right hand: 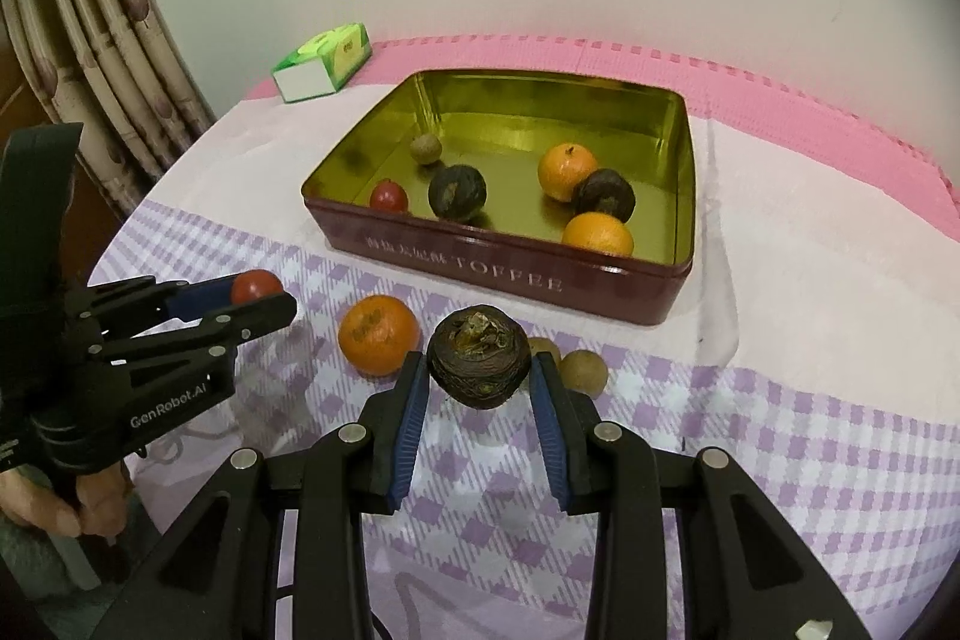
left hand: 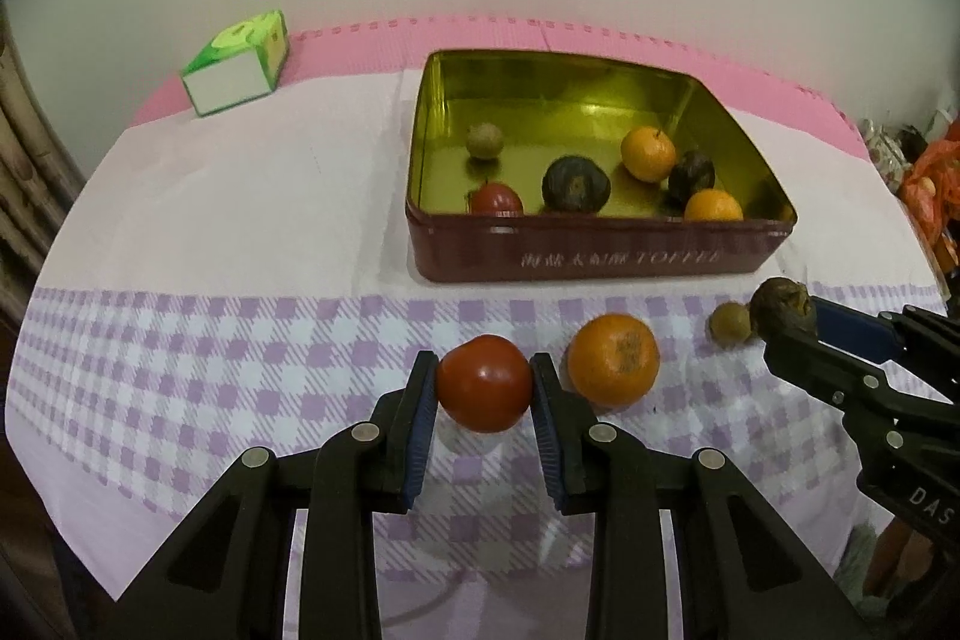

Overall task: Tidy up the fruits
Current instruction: 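Carry the red tomato and the dark fruit over the toffee tin with both tools, then open the right tool to drop the dark fruit while the left releases the tomato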

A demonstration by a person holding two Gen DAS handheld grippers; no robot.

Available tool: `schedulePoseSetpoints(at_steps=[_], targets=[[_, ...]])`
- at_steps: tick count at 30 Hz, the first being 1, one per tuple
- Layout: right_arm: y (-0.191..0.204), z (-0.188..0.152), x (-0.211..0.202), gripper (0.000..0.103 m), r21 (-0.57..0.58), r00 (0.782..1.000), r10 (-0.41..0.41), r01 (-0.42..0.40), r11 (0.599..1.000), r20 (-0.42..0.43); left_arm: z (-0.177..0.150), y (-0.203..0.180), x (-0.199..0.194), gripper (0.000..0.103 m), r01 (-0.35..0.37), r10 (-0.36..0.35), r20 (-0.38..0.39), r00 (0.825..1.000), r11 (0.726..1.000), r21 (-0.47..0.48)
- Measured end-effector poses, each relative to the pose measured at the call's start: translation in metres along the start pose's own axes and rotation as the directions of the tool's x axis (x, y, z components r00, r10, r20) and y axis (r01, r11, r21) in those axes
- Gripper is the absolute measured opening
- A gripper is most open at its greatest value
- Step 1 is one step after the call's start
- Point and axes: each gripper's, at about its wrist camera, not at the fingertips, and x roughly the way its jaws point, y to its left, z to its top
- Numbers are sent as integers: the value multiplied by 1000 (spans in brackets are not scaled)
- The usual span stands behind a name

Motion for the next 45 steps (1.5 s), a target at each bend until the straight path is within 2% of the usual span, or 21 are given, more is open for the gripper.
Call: schedulePoseSetpoints(at_steps=[18, 25, 35, 45], targets=[[-23, 39, -11, 32, 7, 996, -45, 45, 999, 79, 42, 5, -2, 32, -12, 11, 64, 998, 1000, 18], [-41, 57, 5, 32, 15, 993, -87, 86, 996, 76, 64, 4, 4, 32, -22, 20, 88, 996, 999, 26], [-60, 69, 39, 32, 24, 993, -118, 118, 993, 23, 87, -2, 36, 32, -23, 22, 43, 999, 999, 41], [-71, 74, 57, 32, 53, 995, -102, 103, 993, -10, 96, -9, 59, 32, -23, 22, 14, 1000, 998, 56]])
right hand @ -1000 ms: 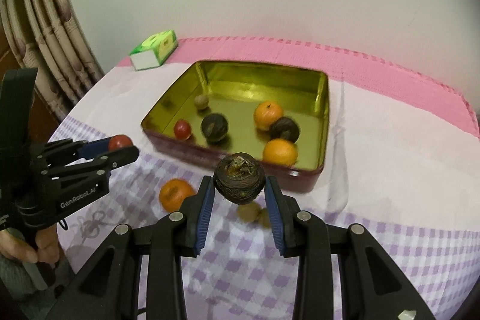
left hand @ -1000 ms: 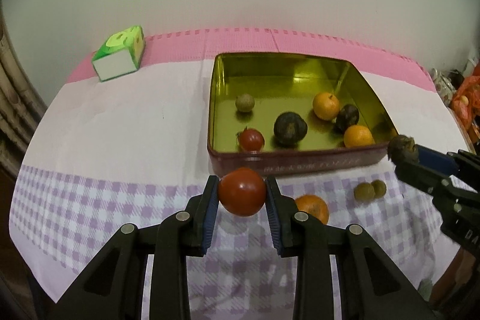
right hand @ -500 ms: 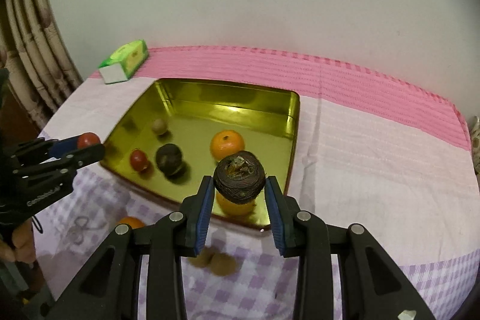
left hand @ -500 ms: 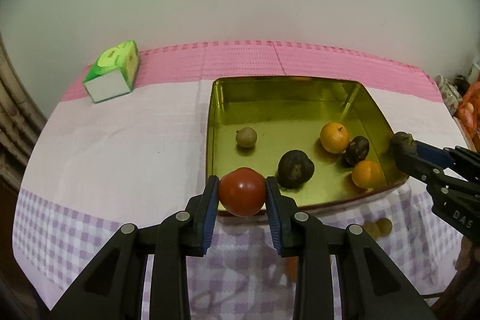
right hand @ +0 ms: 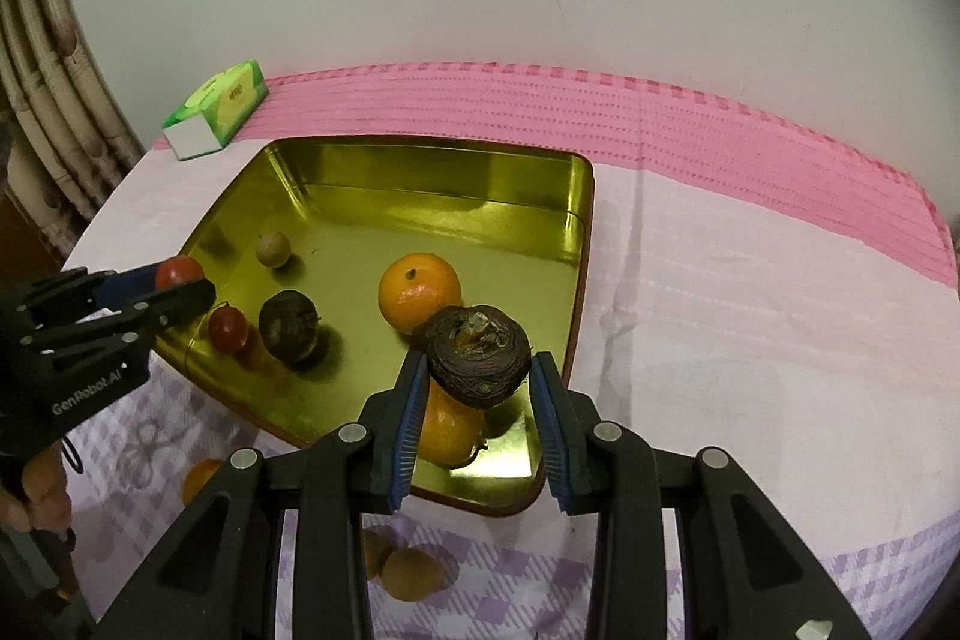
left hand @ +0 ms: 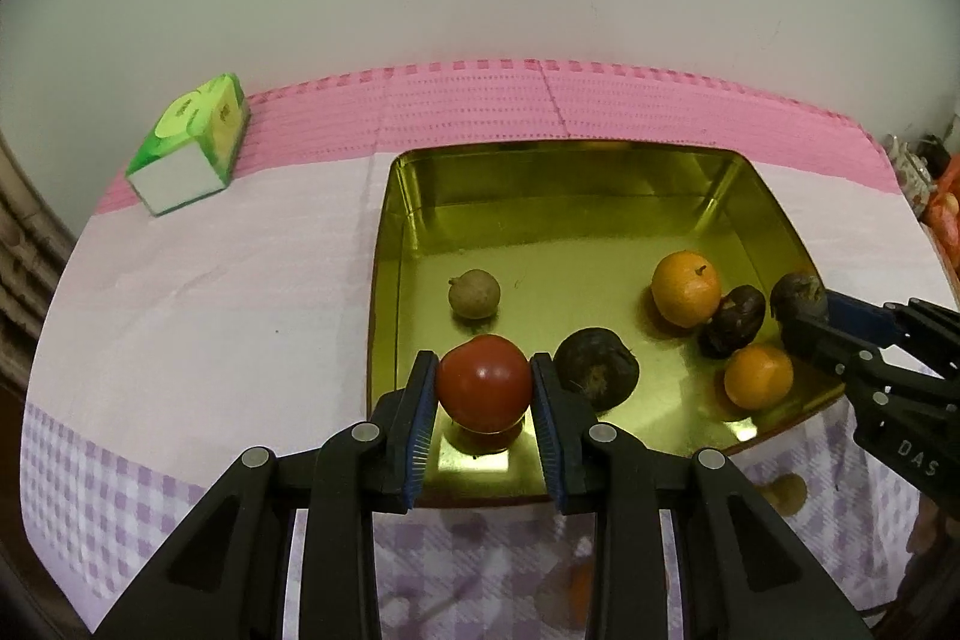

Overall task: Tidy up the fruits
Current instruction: 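Open the right tool to drop the dark fruit while the left releases the tomato, then withdraw both tools toward the remaining orange and olive-green fruits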

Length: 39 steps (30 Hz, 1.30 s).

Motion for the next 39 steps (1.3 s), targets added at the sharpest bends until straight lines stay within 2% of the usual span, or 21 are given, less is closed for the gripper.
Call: schedulePoseSetpoints(at_steps=[8, 16, 21, 30, 39], targets=[[2, 1, 4, 34, 3, 1000, 11, -11, 1000, -9, -3, 4, 16, 32, -8, 7, -32, 999, 1000, -7], [2, 0, 2, 35, 10, 1000, 16, -16, 1000, -7, -2, 4, 17, 32, -25, 25, -32, 999, 1000, -1], [6, -2, -13, 36, 6, 1000, 20, -20, 1000, 15, -4, 5, 11, 32, -22, 22, -33, 999, 1000, -9], [17, -27, -48, 38, 19, 998, 50, -51, 999, 49, -31, 4, -32, 32, -24, 24, 21, 999, 1000, 7], [27, -72, -51, 40, 14, 999, 49, -49, 999, 8, -67, 5, -71, 32, -4, 4, 55, 999, 1000, -5]])
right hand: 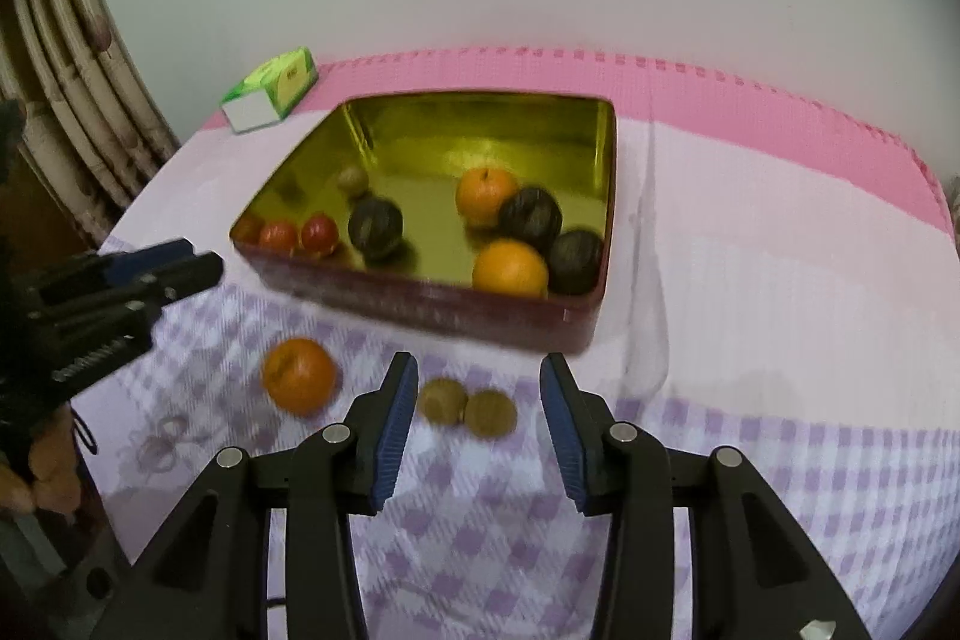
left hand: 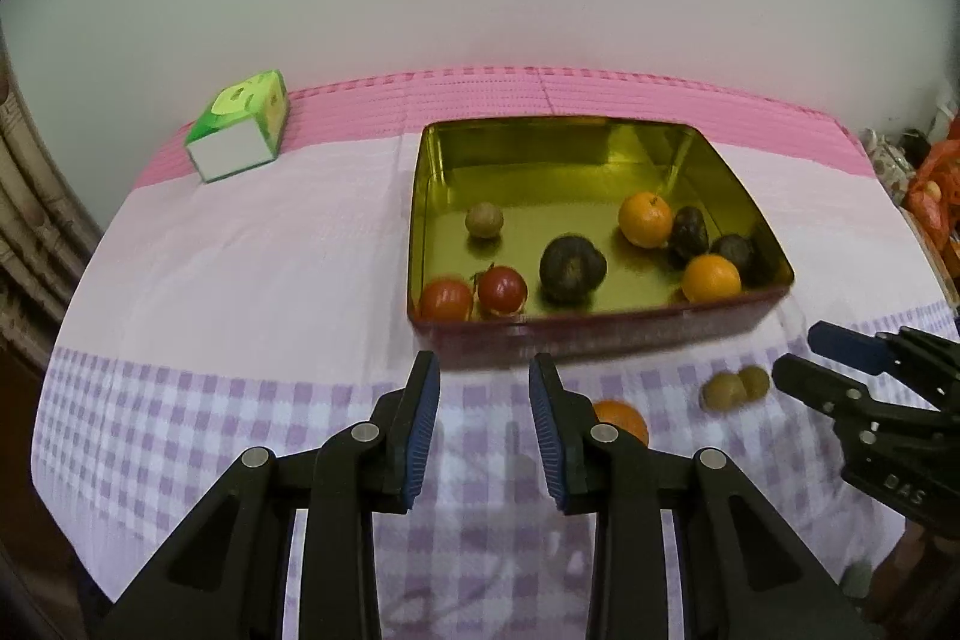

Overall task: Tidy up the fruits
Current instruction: 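Withdraw both tools toward the remaining orange and olive-green fruits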

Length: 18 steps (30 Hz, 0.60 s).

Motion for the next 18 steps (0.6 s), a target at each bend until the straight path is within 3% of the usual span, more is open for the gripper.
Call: schedulePoseSetpoints(at_steps=[3, 7, 18], targets=[[3, -8, 4, 40, -2, 1000, 2, -2, 1000, -17, -13, -3, 2, 32, 7, -7, -24, 1000, 1000, -1], [6, -15, 14, 48, -13, 999, -1, 0, 1000, -42, -28, -9, 10, 32, 21, -21, -59, 998, 1000, -1], [7, -16, 44, 48, -6, 996, -9, 8, 1000, -93, -36, -19, 24, 32, 45, -45, -94, 995, 999, 5]])
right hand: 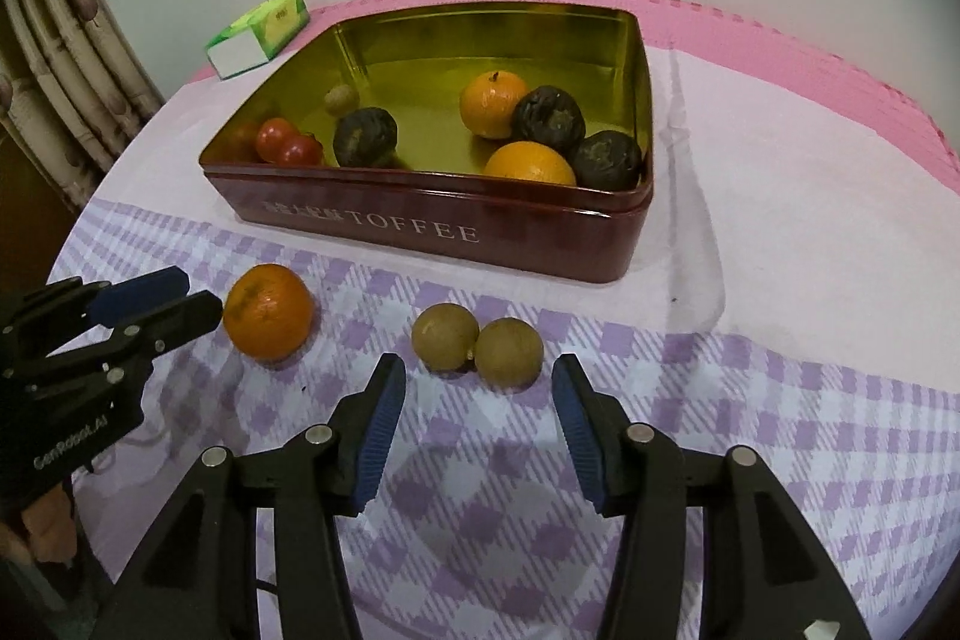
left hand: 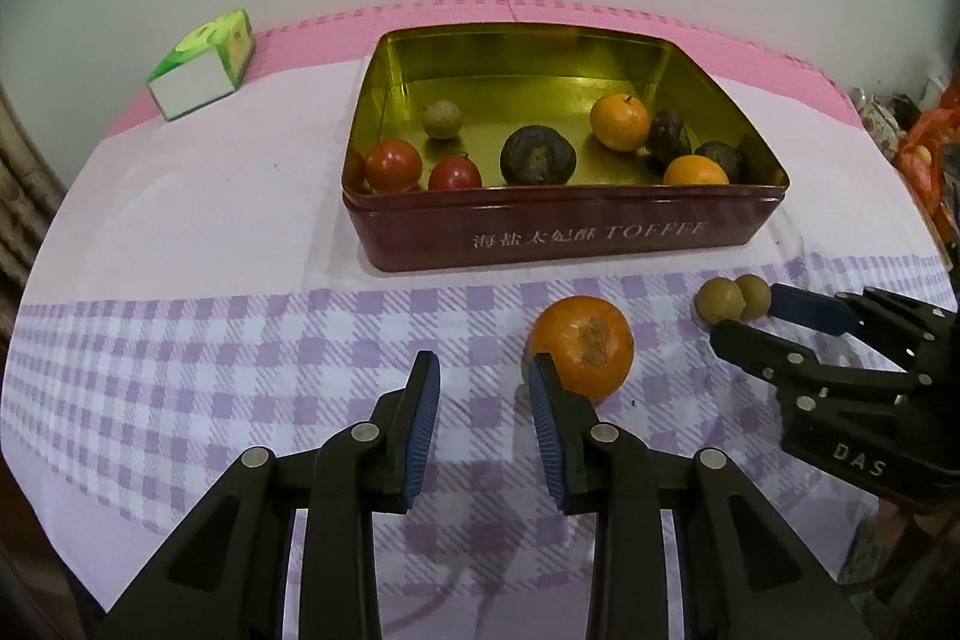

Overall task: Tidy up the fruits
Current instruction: 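Withdraw both tools toward the remaining orange and olive-green fruits, then grasp the orange with the left tool while the right grasps both olive-green fruits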

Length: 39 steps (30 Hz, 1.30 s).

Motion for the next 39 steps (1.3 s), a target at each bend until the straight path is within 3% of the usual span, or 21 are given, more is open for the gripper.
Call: schedulePoseSetpoints(at_steps=[25, 32, 39], targets=[[-2, 3, 4, 44, -4, 999, -33, 33, 999, 15, -3, 8, 2, 33, 18, -19, -26, 999, 999, -28], [-7, 1, 2, 44, 11, 999, -39, 39, 999, 15, -10, -2, 1, 44, 45, -45, -45, 998, 999, 0], [-15, -1, -2, 44, 26, 998, -55, 54, 998, 15, -13, -10, 0, 45, 49, -48, -44, 998, 999, 17]])
